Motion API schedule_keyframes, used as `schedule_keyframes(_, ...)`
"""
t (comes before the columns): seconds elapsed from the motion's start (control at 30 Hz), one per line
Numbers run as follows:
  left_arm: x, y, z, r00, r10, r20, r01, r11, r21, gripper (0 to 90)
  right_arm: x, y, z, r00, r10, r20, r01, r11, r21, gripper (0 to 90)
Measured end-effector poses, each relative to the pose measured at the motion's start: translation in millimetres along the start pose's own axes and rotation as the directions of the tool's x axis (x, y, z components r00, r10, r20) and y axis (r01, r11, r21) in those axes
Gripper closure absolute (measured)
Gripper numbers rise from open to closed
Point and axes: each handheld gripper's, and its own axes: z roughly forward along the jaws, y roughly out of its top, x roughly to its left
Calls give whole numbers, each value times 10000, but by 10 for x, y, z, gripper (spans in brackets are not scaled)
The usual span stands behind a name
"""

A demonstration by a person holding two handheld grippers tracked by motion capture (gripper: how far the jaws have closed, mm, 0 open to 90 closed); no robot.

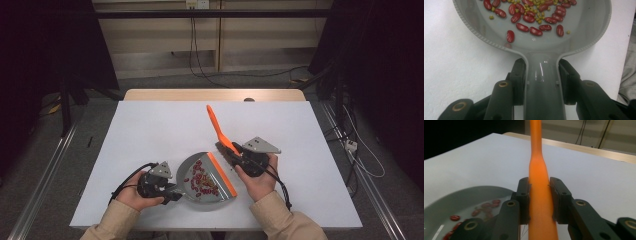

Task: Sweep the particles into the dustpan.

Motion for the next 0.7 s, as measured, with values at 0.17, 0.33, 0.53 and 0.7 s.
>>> schedule_keyframes(0.17,2,0,2,10000,-37,33,37,10000,0,625,-92,-139,65,9980,-325,547,303,9987,409,715)
schedule_keyframes(0.33,5,1,4,10000,-58,38,58,10000,13,626,37,-186,86,9980,-563,295,551,9977,400,713)
schedule_keyframes(0.53,22,3,-5,9997,244,15,-244,9994,242,626,245,-192,92,9991,-376,-208,384,9986,368,712)
schedule_keyframes(0.7,1,-1,6,10000,-82,17,82,10000,-1,626,339,-164,82,9982,-329,-511,338,9993,168,714)
